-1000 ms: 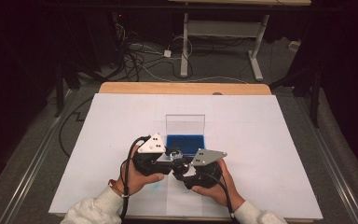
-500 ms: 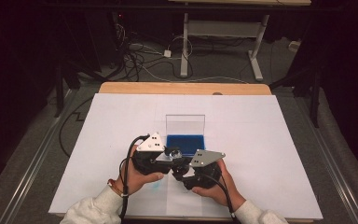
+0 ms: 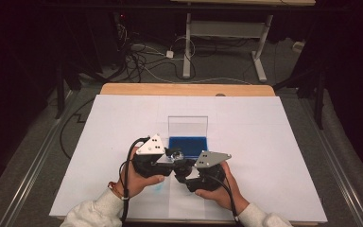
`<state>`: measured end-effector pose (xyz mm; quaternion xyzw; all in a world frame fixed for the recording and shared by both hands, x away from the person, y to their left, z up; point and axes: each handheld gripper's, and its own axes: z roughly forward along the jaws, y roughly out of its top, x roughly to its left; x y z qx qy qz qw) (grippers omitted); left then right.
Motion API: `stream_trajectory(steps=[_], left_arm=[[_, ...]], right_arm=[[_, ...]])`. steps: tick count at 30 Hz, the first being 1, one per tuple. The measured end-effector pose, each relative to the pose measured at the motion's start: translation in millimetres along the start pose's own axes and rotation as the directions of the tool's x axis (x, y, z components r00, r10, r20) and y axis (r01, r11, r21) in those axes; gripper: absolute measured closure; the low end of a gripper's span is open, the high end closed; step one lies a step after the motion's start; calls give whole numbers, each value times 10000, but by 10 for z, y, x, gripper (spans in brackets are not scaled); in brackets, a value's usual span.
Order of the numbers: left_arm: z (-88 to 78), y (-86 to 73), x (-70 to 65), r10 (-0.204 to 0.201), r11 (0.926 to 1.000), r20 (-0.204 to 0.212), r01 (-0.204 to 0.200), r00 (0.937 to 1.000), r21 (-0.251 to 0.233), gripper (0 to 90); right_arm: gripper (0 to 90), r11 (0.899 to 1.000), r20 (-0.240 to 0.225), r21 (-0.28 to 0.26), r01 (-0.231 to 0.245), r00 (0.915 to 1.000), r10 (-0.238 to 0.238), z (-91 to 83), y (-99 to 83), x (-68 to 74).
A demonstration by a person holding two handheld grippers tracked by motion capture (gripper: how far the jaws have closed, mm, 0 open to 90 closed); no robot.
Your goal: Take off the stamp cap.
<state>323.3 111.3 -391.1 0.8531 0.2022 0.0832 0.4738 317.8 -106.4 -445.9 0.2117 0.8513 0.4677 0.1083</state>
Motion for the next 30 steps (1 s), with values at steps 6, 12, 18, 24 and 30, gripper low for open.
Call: stream_trajectory(steps=[6,12,18,24,30], left_arm=[[-8,19,-71,433,9990,-415,-435,9982,-44,552],[-12,1,-18,116,9999,66,-116,9999,-58,552],[-51,27,56,-141,9991,-131,136,9998,-405,553],[-202,24,71,46,9984,-423,-69,9991,-560,552],[-244,-9,142,-52,9993,-563,30,9984,-386,553]], right_arm=[[387,9999,95,143,-18,10000,16,-17,27,8],[391,9995,87,315,67,9999,-69,-21,36,42],[393,9761,-392,1154,1842,9827,-1808,26,44,267],[391,9851,74,1048,1364,9904,-1379,-10,98,162],[390,9847,592,1218,1249,9894,-1328,-181,31,47]])
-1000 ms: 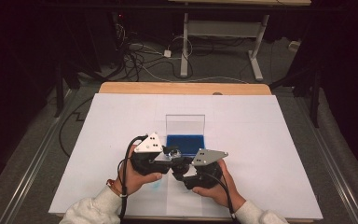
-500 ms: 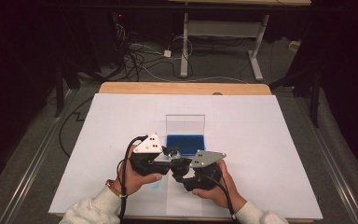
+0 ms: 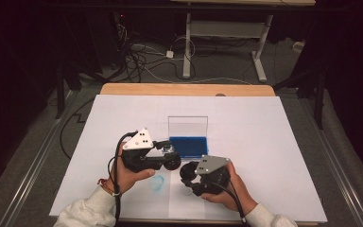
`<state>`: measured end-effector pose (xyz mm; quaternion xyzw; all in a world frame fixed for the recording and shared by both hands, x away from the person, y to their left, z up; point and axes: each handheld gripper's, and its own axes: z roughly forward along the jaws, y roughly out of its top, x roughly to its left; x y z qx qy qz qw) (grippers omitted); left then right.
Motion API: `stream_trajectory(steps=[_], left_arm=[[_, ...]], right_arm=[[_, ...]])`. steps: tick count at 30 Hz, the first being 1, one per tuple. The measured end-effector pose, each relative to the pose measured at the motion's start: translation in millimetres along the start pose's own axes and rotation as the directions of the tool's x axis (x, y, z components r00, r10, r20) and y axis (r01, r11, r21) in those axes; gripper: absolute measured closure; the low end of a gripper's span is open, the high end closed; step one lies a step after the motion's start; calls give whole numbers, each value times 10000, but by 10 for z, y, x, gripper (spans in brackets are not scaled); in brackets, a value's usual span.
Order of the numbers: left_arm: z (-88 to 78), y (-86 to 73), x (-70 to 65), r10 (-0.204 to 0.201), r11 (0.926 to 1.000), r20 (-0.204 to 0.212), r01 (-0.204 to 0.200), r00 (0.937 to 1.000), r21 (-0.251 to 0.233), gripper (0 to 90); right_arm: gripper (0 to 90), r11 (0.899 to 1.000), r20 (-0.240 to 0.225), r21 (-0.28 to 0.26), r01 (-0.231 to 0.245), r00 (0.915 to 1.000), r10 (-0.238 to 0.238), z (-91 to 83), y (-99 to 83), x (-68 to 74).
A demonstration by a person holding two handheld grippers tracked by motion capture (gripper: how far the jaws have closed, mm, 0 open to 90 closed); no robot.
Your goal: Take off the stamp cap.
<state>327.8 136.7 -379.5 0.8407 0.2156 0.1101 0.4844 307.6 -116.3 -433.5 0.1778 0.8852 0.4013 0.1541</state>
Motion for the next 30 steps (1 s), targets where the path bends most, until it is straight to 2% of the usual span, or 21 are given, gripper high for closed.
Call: stream_trajectory(steps=[2,4,5,7,8,12,14,17,20,25,26,29,30], left_arm=[[-6,-8,10,-22,10000,-35,22,10000,47,553],[-1,-10,14,35,9999,-134,-33,9999,142,553],[10,-12,13,112,9996,-108,-109,9999,263,553],[17,-12,10,154,9992,-187,-148,9997,359,553],[23,-16,9,170,9991,-185,-162,9997,397,553],[36,-29,18,181,9984,-244,-168,9995,532,553],[36,-36,25,164,9983,-272,-148,9995,560,553],[37,-43,33,206,9979,-371,-182,9991,622,553],[37,-55,45,225,9973,-475,-191,9986,709,553],[41,-63,53,307,9963,-658,-252,9974,821,553],[42,-66,57,272,9964,-673,-217,9974,821,553],[44,-75,71,328,9957,-780,-258,9964,887,553],[45,-79,74,305,9957,-782,-234,9965,895,553]], right_arm=[[389,9999,188,149,-2,9998,-1,-19,-24,-30],[389,9999,207,133,-76,9998,74,-31,-38,-45],[389,9999,472,155,-68,9989,60,-57,-57,-71],[389,9999,532,99,-129,9985,124,-76,-63,-87],[389,9995,642,-28,-307,9975,309,-118,-73,-121],[389,9989,850,-233,-418,9954,436,-183,-82,-168],[388,9969,1142,-511,-606,9913,661,-259,-88,-213],[388,9951,1201,-767,-616,9903,706,-321,-90,-242],[388,9920,1573,-1075,-663,9841,828,-451,-102,-294],[388,9882,1848,-1347,-723,9780,968,-574,-132,-348],[388,9852,1970,-1508,-813,9741,1105,-633,-154,-377],[388,9837,2120,-1571,-869,9699,1195,-682,-182,-403],[388,9823,2267,-1624,-933,9654,1292,-730,-215,-426]])
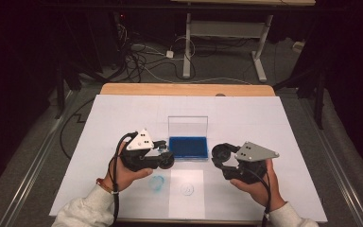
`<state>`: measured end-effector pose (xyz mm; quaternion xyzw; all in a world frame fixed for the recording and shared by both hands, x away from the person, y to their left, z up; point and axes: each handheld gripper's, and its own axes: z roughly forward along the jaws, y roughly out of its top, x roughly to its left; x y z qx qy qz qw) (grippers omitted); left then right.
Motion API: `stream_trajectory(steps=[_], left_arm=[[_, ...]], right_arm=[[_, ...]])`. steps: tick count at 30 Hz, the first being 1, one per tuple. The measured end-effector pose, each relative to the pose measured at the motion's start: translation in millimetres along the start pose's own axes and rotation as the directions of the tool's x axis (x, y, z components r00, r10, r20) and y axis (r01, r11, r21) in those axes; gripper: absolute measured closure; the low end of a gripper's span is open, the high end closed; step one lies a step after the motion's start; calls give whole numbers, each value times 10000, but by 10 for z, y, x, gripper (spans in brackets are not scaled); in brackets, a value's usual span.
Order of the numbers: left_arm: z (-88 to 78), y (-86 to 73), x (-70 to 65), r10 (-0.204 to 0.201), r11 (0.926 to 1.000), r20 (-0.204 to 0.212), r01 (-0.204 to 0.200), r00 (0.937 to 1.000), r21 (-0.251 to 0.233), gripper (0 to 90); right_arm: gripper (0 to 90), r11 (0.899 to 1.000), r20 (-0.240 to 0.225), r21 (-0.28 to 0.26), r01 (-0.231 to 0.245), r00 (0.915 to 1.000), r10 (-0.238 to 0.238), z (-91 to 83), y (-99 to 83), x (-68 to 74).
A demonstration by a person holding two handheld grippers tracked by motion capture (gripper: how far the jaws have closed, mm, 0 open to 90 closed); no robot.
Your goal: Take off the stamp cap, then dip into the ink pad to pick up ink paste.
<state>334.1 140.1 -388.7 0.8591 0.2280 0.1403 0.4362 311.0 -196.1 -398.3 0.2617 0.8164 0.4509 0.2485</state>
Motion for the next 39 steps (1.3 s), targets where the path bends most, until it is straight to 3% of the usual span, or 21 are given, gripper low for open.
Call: stream_trajectory(steps=[13,22,30,39], left_arm=[[1,6,36,135,9999,-203,-135,9997,18,552],[10,46,65,256,9997,-348,-257,9991,-16,552],[6,216,118,382,9991,-323,-388,9987,-169,552],[46,474,233,533,9986,-375,-533,9979,16,552]], right_arm=[[388,9992,663,266,-293,9974,275,-179,-193,-168],[387,9965,971,347,-760,9926,723,-321,-339,-269],[387,9923,1113,572,-1103,9884,1034,-400,-467,-301],[387,9913,1002,625,-1161,9889,1095,-361,-467,-291]])
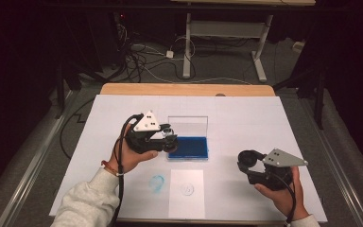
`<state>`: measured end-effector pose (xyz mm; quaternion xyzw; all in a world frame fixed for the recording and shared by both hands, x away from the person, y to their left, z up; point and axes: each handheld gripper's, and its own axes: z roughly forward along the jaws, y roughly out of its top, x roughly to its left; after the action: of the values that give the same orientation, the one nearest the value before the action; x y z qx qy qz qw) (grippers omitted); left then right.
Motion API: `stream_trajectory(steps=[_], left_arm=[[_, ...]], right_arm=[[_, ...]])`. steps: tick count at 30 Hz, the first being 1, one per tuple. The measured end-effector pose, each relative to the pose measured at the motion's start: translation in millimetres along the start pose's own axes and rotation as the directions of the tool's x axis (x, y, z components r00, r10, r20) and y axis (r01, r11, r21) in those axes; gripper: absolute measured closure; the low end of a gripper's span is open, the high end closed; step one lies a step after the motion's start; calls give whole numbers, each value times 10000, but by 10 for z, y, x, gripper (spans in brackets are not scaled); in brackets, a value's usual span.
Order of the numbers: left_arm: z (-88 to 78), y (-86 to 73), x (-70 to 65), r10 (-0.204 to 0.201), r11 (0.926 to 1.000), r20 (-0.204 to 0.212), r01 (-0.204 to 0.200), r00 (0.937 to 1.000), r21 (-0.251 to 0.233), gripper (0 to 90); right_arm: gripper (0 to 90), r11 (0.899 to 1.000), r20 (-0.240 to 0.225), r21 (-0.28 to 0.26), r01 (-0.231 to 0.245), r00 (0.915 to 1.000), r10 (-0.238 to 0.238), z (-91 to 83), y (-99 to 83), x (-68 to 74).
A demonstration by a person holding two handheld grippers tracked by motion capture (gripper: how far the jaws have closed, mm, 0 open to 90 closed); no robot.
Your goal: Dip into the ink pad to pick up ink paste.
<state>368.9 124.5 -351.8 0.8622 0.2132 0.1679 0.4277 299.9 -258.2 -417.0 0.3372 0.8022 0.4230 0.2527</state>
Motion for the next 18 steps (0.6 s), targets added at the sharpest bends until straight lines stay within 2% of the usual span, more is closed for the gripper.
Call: stream_trajectory(steps=[4,11,16,18], left_arm=[[33,120,53,48,10000,-6,-48,10000,-32,552],[162,295,113,437,9983,-4,-436,9990,383,552],[253,351,135,609,9961,-52,-604,9981,636,552],[300,332,143,487,9965,78,-491,9988,672,552]], right_arm=[[387,10000,-10,80,45,10000,-45,6,-17,17],[387,10000,8,36,-3,10000,3,3,-9,5],[386,9999,-3,160,15,10000,-15,26,-29,13],[386,9999,-21,166,28,10000,-28,31,-28,16]])
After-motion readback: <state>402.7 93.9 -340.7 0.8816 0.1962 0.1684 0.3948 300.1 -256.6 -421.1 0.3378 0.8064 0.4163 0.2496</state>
